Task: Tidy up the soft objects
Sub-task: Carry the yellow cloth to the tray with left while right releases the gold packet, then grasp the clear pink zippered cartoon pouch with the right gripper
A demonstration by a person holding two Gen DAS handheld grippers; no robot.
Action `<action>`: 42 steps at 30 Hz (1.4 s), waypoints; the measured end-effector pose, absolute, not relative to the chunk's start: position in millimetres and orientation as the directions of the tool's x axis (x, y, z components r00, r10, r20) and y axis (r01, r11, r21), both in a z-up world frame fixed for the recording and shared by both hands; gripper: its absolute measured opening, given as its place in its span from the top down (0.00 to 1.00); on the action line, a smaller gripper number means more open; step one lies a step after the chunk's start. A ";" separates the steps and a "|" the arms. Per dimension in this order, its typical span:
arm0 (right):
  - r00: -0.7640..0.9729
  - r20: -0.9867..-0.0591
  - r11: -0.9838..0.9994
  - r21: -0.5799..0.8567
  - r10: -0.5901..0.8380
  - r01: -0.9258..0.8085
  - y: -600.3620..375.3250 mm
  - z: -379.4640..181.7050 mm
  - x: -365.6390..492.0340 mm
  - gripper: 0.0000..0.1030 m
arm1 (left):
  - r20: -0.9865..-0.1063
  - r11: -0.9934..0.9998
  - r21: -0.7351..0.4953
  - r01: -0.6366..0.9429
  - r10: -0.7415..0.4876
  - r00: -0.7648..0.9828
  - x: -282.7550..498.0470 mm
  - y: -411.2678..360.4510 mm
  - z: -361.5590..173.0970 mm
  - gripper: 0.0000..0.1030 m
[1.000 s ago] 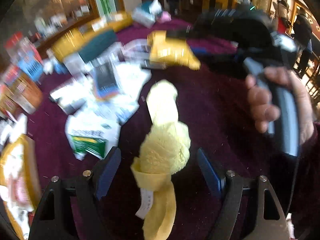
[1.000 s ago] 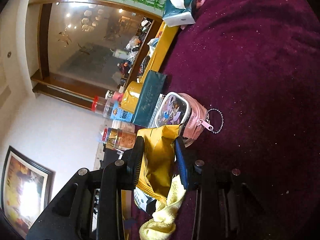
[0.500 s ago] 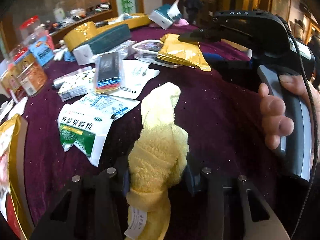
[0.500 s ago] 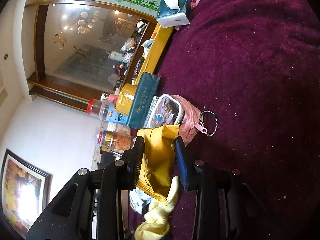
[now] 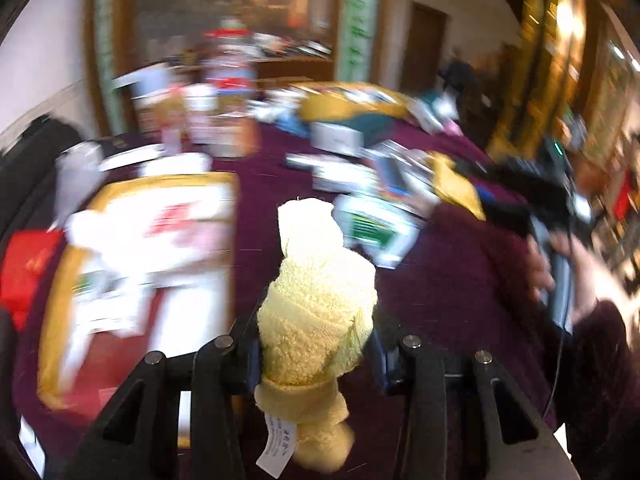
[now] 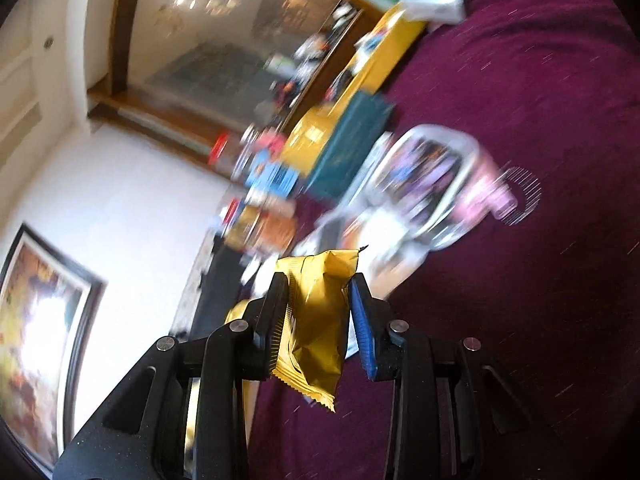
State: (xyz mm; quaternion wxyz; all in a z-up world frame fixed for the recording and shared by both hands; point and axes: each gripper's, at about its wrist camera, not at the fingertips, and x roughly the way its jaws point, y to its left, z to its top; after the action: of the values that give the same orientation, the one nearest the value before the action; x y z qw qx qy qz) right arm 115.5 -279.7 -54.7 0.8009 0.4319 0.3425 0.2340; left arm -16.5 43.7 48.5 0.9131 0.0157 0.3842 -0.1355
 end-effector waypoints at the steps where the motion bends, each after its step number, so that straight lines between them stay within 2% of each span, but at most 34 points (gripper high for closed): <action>1: 0.635 -0.344 0.511 0.854 0.692 -0.094 -265.9 -50.4 115.0 0.70 | -0.702 0.969 -0.077 0.235 -0.220 0.677 -16.5 60.0 47.4 0.59; 7: 0.425 -0.276 0.414 0.867 0.862 -0.277 -114.1 -11.5 115.5 0.69 | -0.698 0.990 -0.134 -0.039 -0.067 0.713 4.3 178.1 52.9 0.57; 10: 0.326 -0.254 0.358 0.879 0.910 -0.315 -39.2 -7.2 115.9 0.69 | -0.717 0.984 -0.178 -0.007 -0.125 0.686 15.1 192.9 44.9 0.54; 13: 0.279 -0.369 0.444 0.849 0.886 -0.287 12.1 -17.6 113.2 0.63 | -0.720 0.964 -0.267 0.003 -0.201 0.664 23.3 203.8 34.7 0.47; 15: 0.269 -0.450 0.516 0.808 0.852 -0.284 22.6 -23.4 107.6 0.59 | -0.696 0.963 -0.269 -0.022 -0.178 0.695 21.2 210.5 36.3 0.34; 17: 0.332 -0.461 0.557 0.770 0.823 -0.312 6.6 -19.6 98.8 0.59 | -0.658 0.961 -0.273 -0.029 -0.165 0.735 18.2 217.4 39.4 0.32; 19: 0.384 -0.427 0.550 0.775 0.819 -0.310 -24.0 -13.3 93.6 0.58 | -0.632 0.957 -0.288 -0.038 -0.160 0.758 17.3 223.9 41.8 0.32; 22: 0.488 -0.413 0.588 0.757 0.769 -0.285 -77.1 -8.1 84.7 0.42 | -0.597 0.949 -0.315 -0.019 -0.183 0.781 12.7 225.4 46.5 0.30; 26: 0.623 -0.449 0.683 0.705 0.640 -0.192 -166.4 -11.3 60.2 0.42 | -0.529 0.937 -0.338 0.091 -0.269 0.805 -4.8 195.6 58.1 0.23; 28: 0.672 -0.451 0.690 0.713 0.588 -0.124 -209.8 -18.0 48.9 0.42 | -0.519 0.929 -0.329 0.171 -0.330 0.788 -9.8 168.7 60.1 0.23; 34: 0.806 -0.393 0.613 0.789 0.443 0.048 -320.4 -34.0 7.0 0.42 | -0.557 0.898 -0.279 0.341 -0.440 0.704 -3.5 69.5 47.2 0.23; 37: 0.818 -0.395 0.573 0.814 0.418 0.100 -343.2 -40.2 2.9 0.42 | -0.571 0.898 -0.244 0.366 -0.439 0.694 5.9 33.7 35.6 0.23; 40: 0.794 -0.450 0.663 0.744 0.408 0.082 -336.3 -16.3 20.8 0.42 | -0.607 0.902 -0.221 0.371 -0.425 0.671 22.1 7.2 26.3 0.23; 42: 0.761 -0.518 0.758 0.650 0.390 0.054 -332.1 2.1 43.2 0.34 | -0.621 0.906 -0.225 0.359 -0.417 0.664 33.6 -2.2 19.6 0.23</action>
State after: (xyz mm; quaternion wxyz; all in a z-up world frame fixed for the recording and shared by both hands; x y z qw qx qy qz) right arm 43.2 -332.1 2.1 0.8769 0.3341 0.3322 0.0959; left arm 33.6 -2.2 19.6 0.9112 -0.0416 0.3503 -0.2130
